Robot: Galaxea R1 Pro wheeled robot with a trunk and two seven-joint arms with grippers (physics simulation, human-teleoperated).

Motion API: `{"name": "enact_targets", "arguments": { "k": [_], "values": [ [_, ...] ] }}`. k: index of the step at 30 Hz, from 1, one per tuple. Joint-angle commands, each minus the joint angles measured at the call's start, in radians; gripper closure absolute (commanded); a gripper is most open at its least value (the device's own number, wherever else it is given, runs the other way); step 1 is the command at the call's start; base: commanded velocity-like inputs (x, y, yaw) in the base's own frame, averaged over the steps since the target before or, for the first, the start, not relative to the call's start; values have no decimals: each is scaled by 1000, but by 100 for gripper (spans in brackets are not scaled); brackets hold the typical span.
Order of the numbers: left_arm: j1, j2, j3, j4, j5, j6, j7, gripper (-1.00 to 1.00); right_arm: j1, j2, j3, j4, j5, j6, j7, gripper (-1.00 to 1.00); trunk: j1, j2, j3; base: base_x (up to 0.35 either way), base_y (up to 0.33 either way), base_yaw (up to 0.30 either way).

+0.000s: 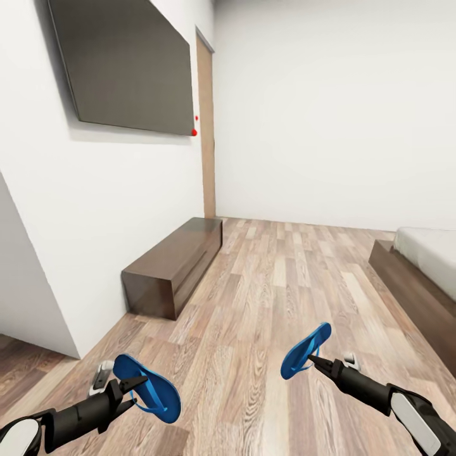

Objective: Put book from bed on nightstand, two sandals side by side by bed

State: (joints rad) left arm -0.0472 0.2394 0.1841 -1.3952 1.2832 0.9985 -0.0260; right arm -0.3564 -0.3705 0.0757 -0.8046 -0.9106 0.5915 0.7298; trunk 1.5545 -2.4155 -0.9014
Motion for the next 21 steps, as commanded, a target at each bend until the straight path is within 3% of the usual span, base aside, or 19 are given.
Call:
{"name": "enact_targets", "arguments": {
  "k": [1,11,21],
  "values": [
    [0,0,2,-1,1,5,-3,100,-1,-1,3,1,-11,7,-1,100,0,0,-1,-138,-139,-243],
    [0,0,2,1,1,5,-3,100,-1,-1,3,1,-12,7,-1,100,0,0,-1,-116,-122,-243],
    [0,0,3,11,1,4,-3,100,-1,-1,3,1,-13,7,-1,100,0,0,-1,-24,-26,-243]
  ]
}}
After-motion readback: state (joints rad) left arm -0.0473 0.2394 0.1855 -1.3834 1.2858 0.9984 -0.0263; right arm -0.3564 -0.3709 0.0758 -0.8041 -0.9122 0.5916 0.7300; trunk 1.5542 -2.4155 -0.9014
